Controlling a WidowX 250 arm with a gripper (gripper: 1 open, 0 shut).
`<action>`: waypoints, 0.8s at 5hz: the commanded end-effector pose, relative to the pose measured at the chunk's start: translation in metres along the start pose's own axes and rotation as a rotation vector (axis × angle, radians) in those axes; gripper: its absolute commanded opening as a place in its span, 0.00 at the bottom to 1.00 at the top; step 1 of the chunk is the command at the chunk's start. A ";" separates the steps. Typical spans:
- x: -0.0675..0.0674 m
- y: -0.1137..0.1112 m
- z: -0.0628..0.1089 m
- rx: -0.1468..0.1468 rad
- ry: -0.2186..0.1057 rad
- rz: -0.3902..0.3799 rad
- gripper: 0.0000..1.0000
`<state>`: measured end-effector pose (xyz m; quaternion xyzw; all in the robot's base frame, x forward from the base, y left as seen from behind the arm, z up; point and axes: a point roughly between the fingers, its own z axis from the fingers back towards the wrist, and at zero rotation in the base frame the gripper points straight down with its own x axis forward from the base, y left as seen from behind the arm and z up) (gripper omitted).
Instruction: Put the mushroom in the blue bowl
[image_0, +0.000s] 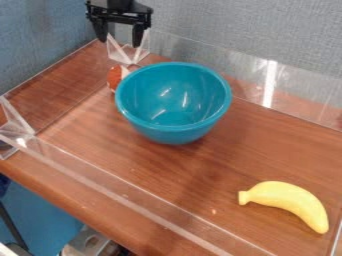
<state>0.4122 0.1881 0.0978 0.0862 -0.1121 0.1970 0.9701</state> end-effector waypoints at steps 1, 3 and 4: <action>0.013 0.011 0.023 0.019 -0.066 0.029 1.00; 0.009 0.000 0.004 0.075 -0.027 0.195 1.00; 0.009 -0.003 0.000 0.092 -0.015 0.253 1.00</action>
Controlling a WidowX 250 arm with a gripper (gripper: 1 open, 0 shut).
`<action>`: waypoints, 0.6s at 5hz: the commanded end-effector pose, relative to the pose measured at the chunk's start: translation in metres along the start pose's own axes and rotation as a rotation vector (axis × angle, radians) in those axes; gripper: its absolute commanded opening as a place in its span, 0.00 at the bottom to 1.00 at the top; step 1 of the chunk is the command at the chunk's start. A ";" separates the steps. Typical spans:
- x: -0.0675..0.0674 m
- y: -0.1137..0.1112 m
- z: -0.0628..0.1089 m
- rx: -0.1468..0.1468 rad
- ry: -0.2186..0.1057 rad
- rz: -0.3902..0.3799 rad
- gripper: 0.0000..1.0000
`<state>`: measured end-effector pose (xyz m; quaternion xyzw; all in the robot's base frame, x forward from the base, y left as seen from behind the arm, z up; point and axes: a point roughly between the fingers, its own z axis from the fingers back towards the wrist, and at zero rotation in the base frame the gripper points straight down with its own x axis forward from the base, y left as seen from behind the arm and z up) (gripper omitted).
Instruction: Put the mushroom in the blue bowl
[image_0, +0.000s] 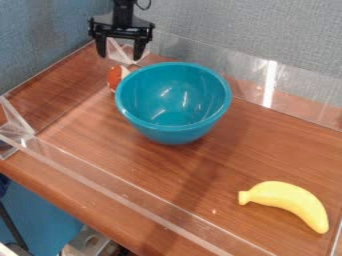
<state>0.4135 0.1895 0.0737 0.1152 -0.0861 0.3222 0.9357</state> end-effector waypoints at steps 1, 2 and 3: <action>0.010 0.000 0.023 0.001 -0.057 0.063 1.00; 0.008 -0.003 0.020 0.018 -0.048 0.110 1.00; 0.009 -0.002 0.016 0.036 -0.040 0.159 1.00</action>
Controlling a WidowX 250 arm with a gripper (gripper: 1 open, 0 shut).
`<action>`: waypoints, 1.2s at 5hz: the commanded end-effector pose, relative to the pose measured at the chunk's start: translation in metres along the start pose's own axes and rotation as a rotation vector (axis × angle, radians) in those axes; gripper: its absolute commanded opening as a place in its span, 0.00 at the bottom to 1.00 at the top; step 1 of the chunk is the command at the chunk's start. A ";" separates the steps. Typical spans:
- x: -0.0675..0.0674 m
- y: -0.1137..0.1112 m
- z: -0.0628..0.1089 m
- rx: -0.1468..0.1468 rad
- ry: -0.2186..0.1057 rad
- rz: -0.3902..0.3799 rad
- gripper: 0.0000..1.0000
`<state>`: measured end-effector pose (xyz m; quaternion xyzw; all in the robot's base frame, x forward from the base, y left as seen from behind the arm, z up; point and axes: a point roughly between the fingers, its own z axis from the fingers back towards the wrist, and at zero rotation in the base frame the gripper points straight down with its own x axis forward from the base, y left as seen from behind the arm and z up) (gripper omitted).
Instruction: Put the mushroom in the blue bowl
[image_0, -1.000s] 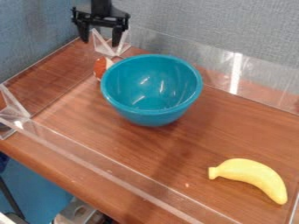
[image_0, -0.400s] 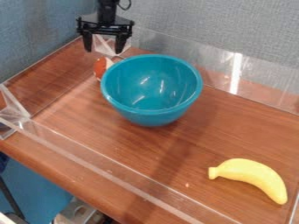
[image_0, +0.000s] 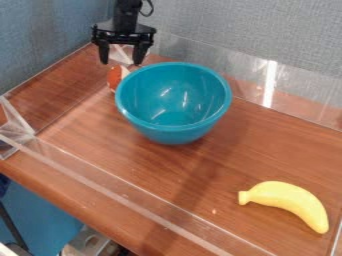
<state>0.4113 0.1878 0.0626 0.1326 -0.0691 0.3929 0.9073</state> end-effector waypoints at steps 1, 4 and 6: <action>0.013 -0.002 0.018 -0.028 -0.068 0.026 1.00; 0.005 -0.002 0.004 -0.020 -0.063 0.030 1.00; 0.000 -0.002 0.024 -0.073 -0.063 0.062 0.00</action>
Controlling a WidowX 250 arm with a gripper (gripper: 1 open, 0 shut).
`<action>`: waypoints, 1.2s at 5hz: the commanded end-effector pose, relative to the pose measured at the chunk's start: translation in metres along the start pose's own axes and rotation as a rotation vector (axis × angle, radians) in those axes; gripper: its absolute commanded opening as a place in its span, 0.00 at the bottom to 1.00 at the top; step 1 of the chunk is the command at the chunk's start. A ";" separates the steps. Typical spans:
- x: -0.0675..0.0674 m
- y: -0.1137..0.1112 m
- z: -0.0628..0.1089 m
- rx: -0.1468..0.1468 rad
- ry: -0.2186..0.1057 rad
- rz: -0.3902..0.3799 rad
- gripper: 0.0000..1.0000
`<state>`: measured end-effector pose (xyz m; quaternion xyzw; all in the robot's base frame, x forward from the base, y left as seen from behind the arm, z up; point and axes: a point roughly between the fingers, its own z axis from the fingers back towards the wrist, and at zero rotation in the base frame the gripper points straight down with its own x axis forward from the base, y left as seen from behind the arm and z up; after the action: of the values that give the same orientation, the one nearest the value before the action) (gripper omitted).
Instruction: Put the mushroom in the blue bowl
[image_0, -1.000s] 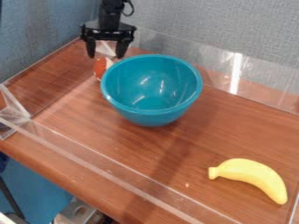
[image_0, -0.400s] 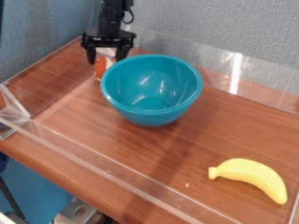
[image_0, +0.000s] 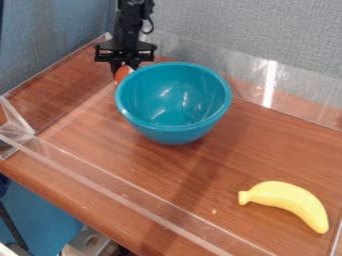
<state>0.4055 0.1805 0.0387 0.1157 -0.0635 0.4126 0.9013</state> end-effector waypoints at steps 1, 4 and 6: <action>0.014 0.000 0.072 -0.116 -0.086 0.053 0.00; -0.008 0.011 0.176 -0.335 -0.104 -0.068 0.00; -0.086 -0.011 0.178 -0.361 -0.098 -0.219 0.00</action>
<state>0.3577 0.0613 0.1662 -0.0202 -0.1316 0.2867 0.9487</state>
